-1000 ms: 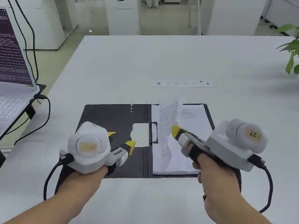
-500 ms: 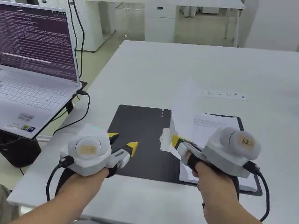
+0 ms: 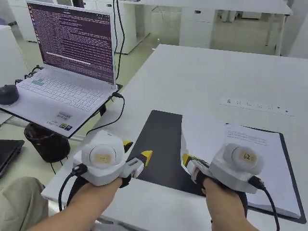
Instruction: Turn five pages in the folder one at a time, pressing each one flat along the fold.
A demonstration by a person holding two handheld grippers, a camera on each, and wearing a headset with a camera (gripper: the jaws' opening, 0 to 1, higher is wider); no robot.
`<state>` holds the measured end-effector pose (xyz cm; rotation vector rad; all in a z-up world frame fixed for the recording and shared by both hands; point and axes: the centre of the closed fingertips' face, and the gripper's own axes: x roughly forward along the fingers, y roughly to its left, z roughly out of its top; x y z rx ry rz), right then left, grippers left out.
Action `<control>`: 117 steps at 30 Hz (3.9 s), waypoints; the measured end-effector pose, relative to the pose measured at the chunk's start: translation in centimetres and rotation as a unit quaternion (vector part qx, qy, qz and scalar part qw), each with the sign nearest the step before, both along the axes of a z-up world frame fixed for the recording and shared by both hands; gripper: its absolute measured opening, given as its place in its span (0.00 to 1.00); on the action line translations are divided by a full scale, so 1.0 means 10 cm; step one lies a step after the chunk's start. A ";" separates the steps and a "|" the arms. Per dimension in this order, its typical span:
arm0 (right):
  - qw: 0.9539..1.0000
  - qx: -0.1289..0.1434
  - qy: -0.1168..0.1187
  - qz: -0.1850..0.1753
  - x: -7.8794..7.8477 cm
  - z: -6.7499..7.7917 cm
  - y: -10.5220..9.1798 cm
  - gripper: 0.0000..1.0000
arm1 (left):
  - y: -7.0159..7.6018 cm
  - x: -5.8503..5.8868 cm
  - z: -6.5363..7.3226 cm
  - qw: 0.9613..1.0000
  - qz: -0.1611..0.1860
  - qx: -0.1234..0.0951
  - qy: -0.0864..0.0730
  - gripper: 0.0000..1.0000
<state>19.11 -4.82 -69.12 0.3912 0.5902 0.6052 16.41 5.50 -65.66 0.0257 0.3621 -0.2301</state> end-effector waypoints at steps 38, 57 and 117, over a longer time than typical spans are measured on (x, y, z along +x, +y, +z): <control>0.989 -0.097 0.059 0.091 0.01 -1.00 0.46 0.01 | -0.16 0.16 -0.58 0.996 -0.029 0.018 0.079 0.31; 0.993 -0.082 0.023 0.078 -0.16 -0.74 0.07 0.05 | -0.63 0.41 -0.73 0.994 -0.059 0.007 0.095 0.29; 0.989 -0.134 -0.041 -0.055 1.45 -0.79 -1.06 0.00 | -0.81 0.39 -1.35 0.996 -0.026 0.018 0.080 0.27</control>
